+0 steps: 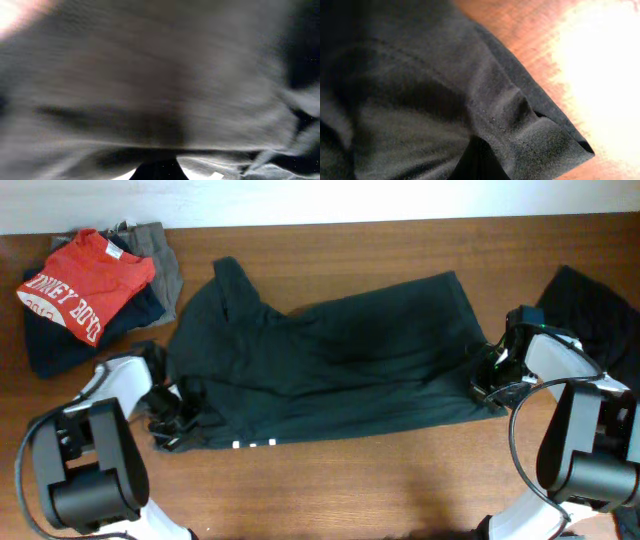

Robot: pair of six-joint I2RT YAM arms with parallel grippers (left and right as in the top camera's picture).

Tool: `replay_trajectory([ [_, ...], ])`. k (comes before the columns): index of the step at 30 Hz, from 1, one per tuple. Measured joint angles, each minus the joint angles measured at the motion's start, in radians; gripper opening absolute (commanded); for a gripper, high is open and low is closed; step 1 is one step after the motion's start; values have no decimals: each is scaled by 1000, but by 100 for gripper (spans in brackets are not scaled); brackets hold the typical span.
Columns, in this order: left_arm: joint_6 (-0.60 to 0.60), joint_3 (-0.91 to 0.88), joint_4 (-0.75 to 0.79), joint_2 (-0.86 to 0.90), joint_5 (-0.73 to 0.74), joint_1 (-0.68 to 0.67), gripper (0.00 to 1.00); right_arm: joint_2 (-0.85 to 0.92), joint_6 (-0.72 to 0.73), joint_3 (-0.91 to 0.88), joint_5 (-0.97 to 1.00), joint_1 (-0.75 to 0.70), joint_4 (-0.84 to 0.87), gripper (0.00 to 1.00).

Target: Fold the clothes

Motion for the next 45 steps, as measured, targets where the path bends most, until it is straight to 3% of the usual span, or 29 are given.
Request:
replay_trajectory([
  [8,0,39,-33,20,-38,129,1,0,68,-6,3,-9,-61,4],
  [22,0,123,-53,21,-73,134,1,-23,168,-46,56,-11,-148,4],
  [27,0,180,-154,25,-80,134,1,-62,174,-51,85,-14,-151,5],
  [28,0,199,-170,25,-86,134,1,-72,173,-51,89,-15,-156,25],
  [29,0,229,-200,25,-97,134,1,-84,171,-51,93,-15,-162,59],
  [30,0,248,-217,24,-104,134,1,-91,171,-51,97,-16,-163,83],
  [31,0,266,-227,24,-114,134,1,-97,167,-51,102,-16,-163,92],
  [36,0,289,-231,-6,-121,134,1,-99,142,-50,110,-17,-167,93],
  [41,0,289,-232,-108,-127,121,4,-104,124,47,116,-17,-276,99],
  [44,0,289,-232,-228,-130,79,16,-137,122,164,119,-17,-336,99],
  [45,0,290,-233,-269,-130,58,43,-159,121,196,119,-17,-352,99],
])
